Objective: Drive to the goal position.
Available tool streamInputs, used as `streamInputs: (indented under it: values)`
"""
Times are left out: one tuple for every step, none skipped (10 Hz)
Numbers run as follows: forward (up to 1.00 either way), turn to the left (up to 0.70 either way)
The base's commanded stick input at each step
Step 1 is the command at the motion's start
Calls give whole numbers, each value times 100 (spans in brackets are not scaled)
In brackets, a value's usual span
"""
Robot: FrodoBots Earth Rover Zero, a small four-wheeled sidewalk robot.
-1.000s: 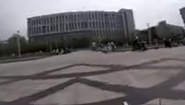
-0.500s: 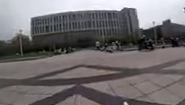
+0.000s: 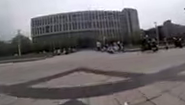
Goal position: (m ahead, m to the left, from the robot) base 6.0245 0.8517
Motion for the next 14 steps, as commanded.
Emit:
streamInputs:
  values:
    - [100,6]
    - [100,6]
    - [100,-20]
    - [100,-12]
    - [100,6]
    - [100,6]
    - [100,5]
    - [100,-31]
    - [100,-34]
    - [100,-18]
    - [100,1]
    - [100,-13]
    - [100,-34]
    - [100,-24]
